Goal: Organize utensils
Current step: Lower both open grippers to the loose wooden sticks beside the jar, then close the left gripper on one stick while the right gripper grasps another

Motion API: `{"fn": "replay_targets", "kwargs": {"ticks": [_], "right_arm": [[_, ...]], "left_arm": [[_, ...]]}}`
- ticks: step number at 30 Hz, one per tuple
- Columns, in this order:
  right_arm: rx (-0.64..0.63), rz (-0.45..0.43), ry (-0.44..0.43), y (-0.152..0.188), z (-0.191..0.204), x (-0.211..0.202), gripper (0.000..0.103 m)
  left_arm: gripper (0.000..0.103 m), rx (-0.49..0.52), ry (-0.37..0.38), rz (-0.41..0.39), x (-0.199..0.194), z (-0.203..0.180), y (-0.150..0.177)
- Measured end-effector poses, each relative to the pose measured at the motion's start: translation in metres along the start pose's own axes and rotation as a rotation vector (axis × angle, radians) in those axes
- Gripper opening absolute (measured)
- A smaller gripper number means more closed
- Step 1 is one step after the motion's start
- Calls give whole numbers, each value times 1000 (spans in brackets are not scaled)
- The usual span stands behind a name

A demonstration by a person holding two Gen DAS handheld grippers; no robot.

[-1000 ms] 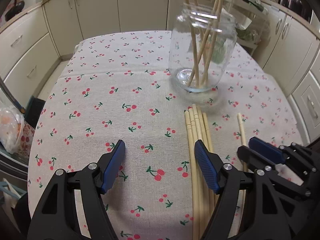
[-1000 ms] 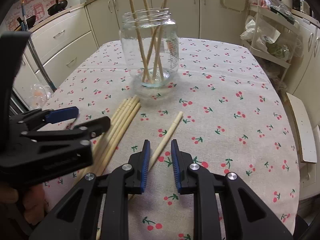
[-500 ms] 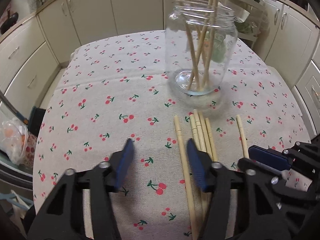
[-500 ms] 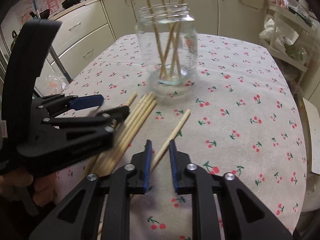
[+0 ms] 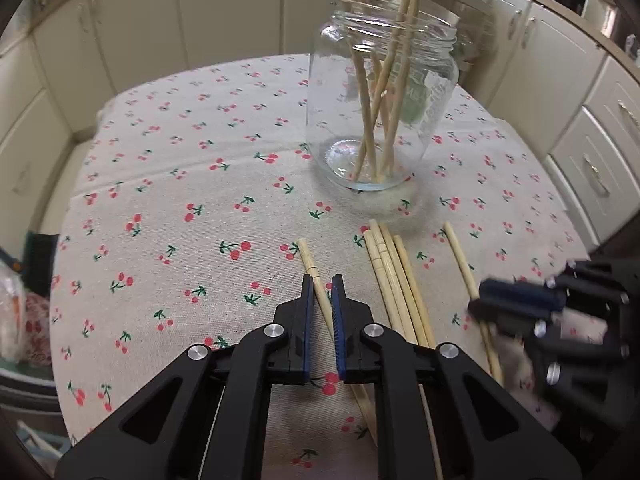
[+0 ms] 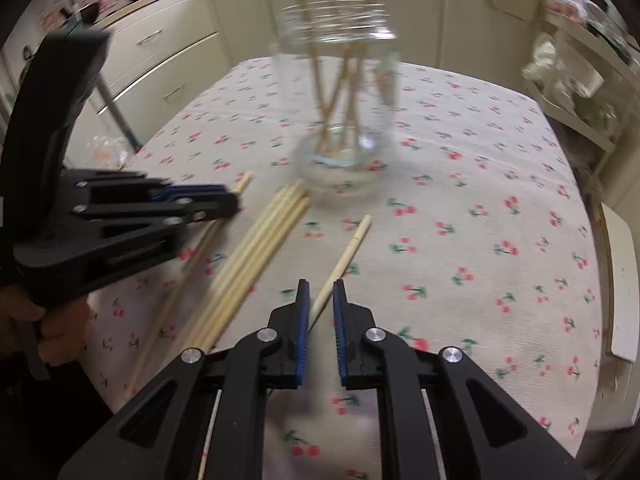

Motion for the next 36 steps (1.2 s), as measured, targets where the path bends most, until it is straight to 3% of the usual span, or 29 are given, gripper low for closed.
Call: {"fn": "replay_targets", "kwargs": {"ticks": [4, 8, 10, 13, 19, 24, 27, 28, 32, 36], "right_arm": [[44, 16, 2, -5, -7, 4, 17], [47, 13, 32, -9, -1, 8, 22], [22, 9, 59, -9, 3, 8, 11], [-1, 24, 39, -5, 3, 6, 7], [64, 41, 9, -4, -16, 3, 7], [32, 33, 46, -7, -8, 5, 11], [-5, 32, 78, -8, -3, 7, 10], [-18, 34, 79, -8, -1, 7, 7], [39, 35, 26, -5, -6, 5, 6], [166, -8, -51, 0, -24, -2, 6]], "left_arm": [[9, -32, 14, 32, 2, 4, -4], [10, -62, -20, 48, 5, 3, -8], [10, -66, -43, 50, 5, 1, -8], [7, -59, -49, 48, 6, 2, -8], [8, -42, -66, 69, 3, -2, -6], [14, -41, -137, 58, 3, -10, -7], [13, -47, -150, 49, 3, -12, -7], [6, -44, -140, 48, 3, -12, -7], [5, -70, -79, 29, -4, -11, -5], [5, -119, -3, -91, -31, -2, -3]]}}
Point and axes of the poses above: each gripper's, at about its wrist camera, not at the fingertips, and x roughly the way its jaws point, z to its left, y to its underside, the point moved 2 cm from there along x, roughly the way its jaws point, and after that the axes turned 2 degrees about z, right-handed, at the moved point
